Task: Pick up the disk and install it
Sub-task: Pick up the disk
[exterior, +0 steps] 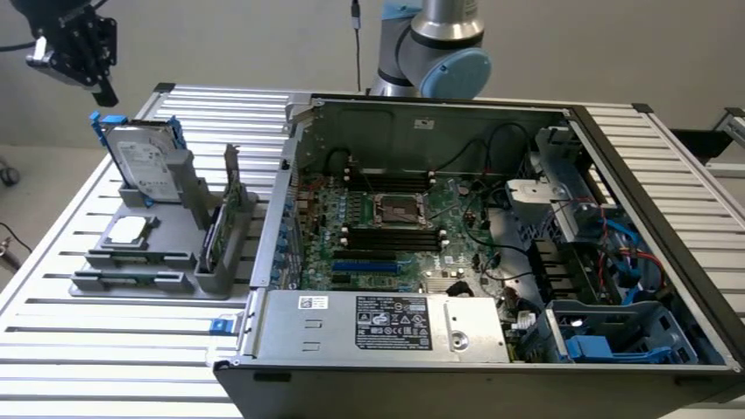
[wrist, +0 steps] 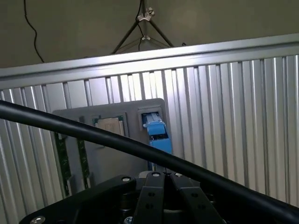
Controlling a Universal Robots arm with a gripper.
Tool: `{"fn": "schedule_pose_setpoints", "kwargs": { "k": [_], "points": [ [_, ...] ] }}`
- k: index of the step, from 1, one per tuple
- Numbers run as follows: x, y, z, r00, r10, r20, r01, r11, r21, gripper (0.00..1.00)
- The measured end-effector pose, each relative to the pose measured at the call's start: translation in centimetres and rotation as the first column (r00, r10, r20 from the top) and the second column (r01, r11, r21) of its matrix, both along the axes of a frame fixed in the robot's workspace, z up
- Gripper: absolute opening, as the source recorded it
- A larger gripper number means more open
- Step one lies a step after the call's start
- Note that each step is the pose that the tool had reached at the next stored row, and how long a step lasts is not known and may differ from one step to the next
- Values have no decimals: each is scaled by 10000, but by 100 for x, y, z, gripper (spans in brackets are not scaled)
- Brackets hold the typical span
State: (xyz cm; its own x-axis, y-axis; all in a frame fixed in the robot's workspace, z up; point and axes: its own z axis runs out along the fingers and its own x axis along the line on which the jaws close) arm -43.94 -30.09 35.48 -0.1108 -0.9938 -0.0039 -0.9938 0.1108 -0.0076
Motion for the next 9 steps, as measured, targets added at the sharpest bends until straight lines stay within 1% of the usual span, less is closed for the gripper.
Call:
{"fn": "schedule_pose_setpoints", "kwargs": {
  "k": [1, 4, 5, 7, 8, 9],
  "points": [
    [-1, 2, 0, 10000, 58, -13, -58, 10000, 1, 11],
    [-4, 7, 0, 9999, 102, -17, -102, 9999, -6, 11],
    [-3, 7, 0, 9999, 102, -17, -102, 9999, -6, 12],
    [-4, 8, -1, 9999, 101, -16, -101, 9999, -7, 24],
    [-3, 8, -2, 9999, 102, -18, -102, 9999, -6, 24],
    [-3, 8, -12, 9999, 107, -15, -107, 9999, -3, 30]
  ]
}}
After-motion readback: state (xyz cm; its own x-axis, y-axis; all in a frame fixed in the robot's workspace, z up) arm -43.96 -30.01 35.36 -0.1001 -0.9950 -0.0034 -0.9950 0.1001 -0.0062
